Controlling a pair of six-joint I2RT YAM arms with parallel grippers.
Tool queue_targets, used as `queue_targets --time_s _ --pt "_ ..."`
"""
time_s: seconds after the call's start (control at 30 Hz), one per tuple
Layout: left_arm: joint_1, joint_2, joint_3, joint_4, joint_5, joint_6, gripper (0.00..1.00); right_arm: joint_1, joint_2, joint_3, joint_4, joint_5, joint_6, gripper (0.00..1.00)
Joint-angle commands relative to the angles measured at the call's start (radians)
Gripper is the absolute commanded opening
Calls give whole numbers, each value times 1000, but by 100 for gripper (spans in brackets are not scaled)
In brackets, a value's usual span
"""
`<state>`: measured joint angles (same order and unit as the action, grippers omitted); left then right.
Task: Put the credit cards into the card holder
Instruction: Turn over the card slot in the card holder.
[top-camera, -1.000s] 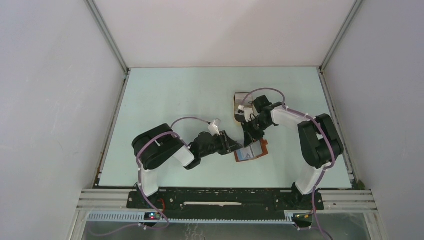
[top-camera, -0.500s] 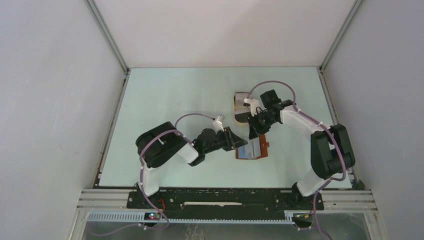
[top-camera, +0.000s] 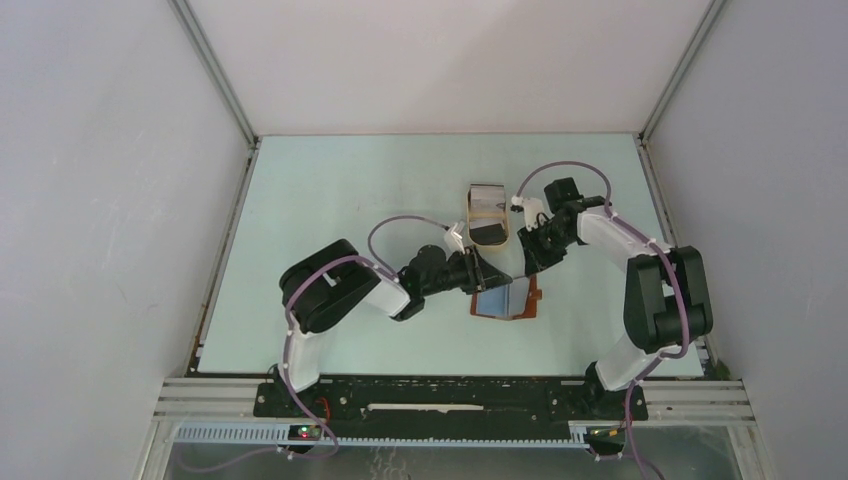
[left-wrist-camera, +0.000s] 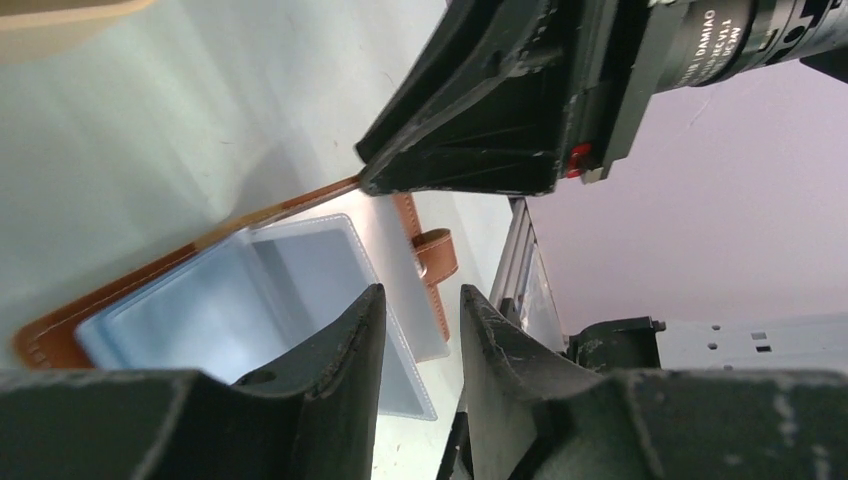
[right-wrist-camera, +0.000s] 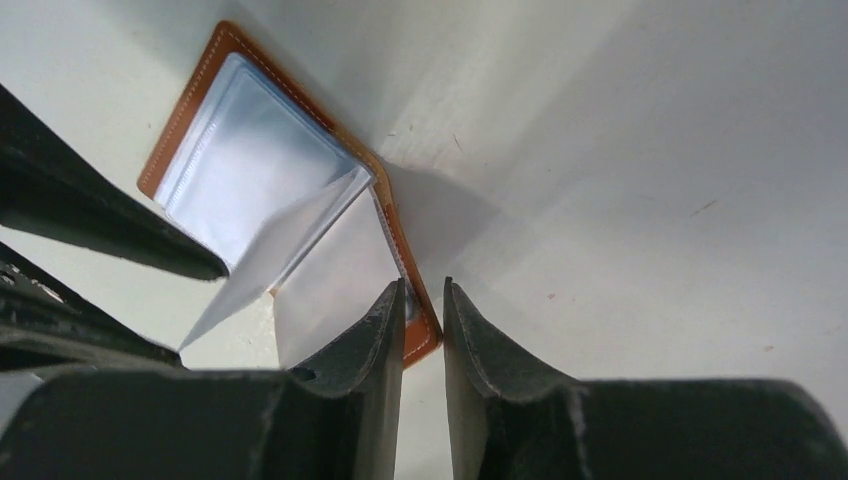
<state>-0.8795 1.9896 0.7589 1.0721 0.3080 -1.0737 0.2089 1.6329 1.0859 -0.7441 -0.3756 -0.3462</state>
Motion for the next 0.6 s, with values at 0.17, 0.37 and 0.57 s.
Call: queue_targets --time_s 0.17,0.37,0.57 --pt "-40 101 172 -81 129 5 38 -5 58 22 -49 -6 -43 29" --pt "-45 130 204 -140 151 9 38 -40 40 34 -56 -49 -41 29" --pt "-47 109 188 -189 116 50 38 -79 -47 32 -41 -94 -46 32"
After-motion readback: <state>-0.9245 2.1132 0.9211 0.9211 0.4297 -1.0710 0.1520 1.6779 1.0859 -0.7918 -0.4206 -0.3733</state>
